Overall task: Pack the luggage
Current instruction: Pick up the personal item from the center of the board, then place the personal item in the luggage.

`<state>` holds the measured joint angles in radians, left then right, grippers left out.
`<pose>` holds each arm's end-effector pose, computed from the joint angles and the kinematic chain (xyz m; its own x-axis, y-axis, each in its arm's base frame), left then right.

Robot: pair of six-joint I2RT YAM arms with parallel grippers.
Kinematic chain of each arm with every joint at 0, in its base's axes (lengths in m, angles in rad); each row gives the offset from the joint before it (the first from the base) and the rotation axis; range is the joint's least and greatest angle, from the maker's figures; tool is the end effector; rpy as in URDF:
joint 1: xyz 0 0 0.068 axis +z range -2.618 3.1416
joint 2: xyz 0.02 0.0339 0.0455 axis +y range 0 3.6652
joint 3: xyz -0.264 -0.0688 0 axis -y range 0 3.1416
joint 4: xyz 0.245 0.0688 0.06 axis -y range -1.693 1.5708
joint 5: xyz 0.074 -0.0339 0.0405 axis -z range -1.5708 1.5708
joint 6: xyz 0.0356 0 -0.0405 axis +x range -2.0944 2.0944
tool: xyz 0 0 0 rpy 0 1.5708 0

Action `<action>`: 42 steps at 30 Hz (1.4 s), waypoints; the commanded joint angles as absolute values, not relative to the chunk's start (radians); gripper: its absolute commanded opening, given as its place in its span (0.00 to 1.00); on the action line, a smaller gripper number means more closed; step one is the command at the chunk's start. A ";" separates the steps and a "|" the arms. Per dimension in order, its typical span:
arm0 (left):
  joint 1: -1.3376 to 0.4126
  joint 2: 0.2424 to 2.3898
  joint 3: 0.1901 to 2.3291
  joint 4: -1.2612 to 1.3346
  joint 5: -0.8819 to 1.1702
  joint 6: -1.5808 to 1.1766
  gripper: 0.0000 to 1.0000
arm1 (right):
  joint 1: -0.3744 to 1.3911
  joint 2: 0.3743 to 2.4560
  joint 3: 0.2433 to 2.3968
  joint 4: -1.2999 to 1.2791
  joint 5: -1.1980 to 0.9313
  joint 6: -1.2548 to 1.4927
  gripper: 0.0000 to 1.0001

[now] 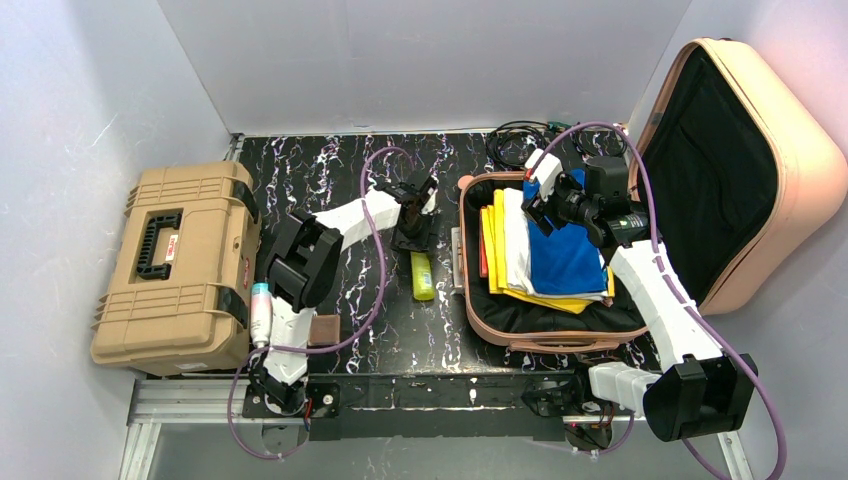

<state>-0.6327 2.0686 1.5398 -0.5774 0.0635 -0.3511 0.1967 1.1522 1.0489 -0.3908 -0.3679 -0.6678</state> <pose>0.3510 -0.2602 0.1757 -0.8878 0.2254 -0.4012 0.3277 0.9217 -0.2074 0.2495 0.0628 0.3383 -0.0600 -0.6011 -0.7969 -0.6750 0.6125 -0.4113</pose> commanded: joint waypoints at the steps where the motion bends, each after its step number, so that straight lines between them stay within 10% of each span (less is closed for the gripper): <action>1: -0.593 2.089 1.513 -0.658 0.026 -0.333 0.48 | 0.198 1.127 1.040 -0.356 -0.355 -0.685 0.70; 7: -0.569 2.087 1.506 -0.659 0.061 -0.339 0.00 | 0.198 1.123 1.033 -0.351 -0.346 -0.689 0.69; 29: -0.394 1.885 1.791 -0.635 0.441 -0.584 0.00 | 0.187 1.122 0.985 -0.251 -0.208 -0.654 0.71; 42: -0.600 1.955 1.968 -0.609 0.378 -0.693 0.00 | 0.151 1.140 0.948 -0.128 -0.040 -0.584 0.82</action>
